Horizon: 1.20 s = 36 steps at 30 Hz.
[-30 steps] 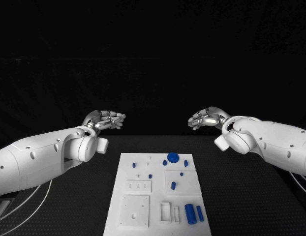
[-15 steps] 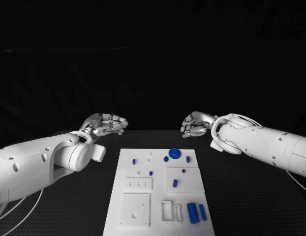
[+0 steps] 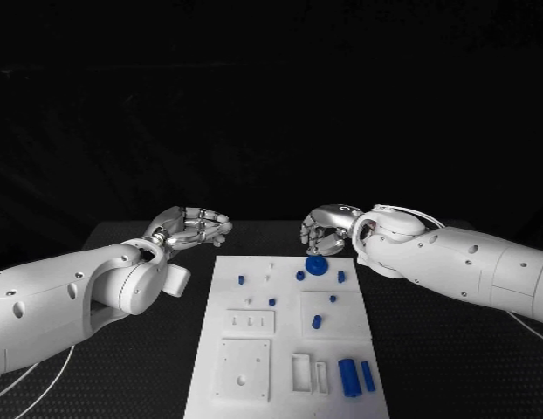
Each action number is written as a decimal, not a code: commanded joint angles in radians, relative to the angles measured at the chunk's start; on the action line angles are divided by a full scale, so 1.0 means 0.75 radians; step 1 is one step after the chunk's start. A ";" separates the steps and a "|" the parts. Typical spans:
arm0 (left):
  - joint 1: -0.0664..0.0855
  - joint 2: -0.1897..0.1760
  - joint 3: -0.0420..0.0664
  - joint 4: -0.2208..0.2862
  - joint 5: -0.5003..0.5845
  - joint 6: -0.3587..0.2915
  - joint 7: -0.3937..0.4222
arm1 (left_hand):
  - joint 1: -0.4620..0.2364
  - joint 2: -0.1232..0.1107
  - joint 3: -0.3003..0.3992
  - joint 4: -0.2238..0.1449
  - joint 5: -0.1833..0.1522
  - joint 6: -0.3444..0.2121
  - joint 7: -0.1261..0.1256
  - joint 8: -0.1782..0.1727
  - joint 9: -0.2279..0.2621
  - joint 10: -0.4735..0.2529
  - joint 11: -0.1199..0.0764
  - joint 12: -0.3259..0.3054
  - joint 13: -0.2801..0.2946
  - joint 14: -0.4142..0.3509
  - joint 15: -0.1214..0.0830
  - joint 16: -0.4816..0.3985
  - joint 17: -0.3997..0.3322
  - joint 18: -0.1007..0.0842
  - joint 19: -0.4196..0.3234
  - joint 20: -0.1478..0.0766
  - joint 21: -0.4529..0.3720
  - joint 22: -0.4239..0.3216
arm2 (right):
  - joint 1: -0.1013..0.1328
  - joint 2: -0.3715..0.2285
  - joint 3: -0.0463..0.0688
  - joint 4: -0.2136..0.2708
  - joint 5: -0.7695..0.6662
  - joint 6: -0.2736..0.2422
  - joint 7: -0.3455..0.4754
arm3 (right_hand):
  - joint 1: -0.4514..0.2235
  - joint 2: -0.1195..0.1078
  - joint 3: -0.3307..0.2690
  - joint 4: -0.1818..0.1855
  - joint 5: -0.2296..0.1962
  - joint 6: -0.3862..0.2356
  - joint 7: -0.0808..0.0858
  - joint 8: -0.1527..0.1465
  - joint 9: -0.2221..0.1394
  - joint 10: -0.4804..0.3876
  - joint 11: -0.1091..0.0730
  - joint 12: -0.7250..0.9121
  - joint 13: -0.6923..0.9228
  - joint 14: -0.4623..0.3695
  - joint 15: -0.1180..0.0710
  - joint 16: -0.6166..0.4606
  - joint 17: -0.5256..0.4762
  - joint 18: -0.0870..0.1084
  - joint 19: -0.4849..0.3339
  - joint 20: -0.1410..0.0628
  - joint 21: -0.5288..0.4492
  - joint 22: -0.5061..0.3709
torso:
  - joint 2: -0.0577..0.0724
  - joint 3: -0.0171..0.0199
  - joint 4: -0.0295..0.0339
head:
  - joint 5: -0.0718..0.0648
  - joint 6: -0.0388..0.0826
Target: Assemble the parts on the task board
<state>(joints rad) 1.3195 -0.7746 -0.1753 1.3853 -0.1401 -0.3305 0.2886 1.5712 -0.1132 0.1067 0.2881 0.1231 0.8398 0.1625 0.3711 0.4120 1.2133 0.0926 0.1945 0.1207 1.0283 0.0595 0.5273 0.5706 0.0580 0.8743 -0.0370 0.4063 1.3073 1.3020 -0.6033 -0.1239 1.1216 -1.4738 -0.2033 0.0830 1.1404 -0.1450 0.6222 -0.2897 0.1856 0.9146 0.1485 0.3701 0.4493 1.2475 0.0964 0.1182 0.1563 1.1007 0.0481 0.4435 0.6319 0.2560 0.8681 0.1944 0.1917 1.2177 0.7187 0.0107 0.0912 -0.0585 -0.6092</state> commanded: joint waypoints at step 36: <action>0.002 -0.020 0.006 0.009 0.014 0.042 0.012 | -0.017 0.011 -0.020 0.003 0.007 0.009 0.006 -0.013 -0.006 0.007 0.004 -0.015 -0.003 0.006 -0.001 0.003 0.008 0.006 -0.008 -0.006 0.018 0.031 | -0.041 0.032 -0.038 0.020 -0.358 0.013 -0.072 | -0.003 -0.079 -0.039 0.005 -0.041 0.003 -0.004 -0.053 -0.027 -0.027 0.019 -0.068 -0.045 0.179 -0.057 0.020 0.184 0.008 0.182 -0.066 0.073 0.067 | 0.081 -0.0116 0.0347 | -0.033 -0.005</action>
<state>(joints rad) 1.3195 -0.7889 -0.1720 1.3882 -0.1354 -0.3161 0.2880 1.5671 -0.1091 0.0987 0.2906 0.1230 0.8432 0.1660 0.3670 0.4084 1.2133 0.0927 0.1896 0.1199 1.0277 0.0590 0.5272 0.5759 0.0465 0.8715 -0.0396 0.4141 1.3077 1.2710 -0.5816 -0.1527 1.1385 -1.7193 -0.1974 0.0319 1.1334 -0.2014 0.5896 -0.2865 0.1579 0.9154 0.1477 0.3347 0.4298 1.2309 0.1126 0.0694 0.1232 1.2289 0.0057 0.4608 0.7700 0.2558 0.9969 0.1477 0.2398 1.2674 0.7773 0.0016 0.1167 -0.0841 -0.6125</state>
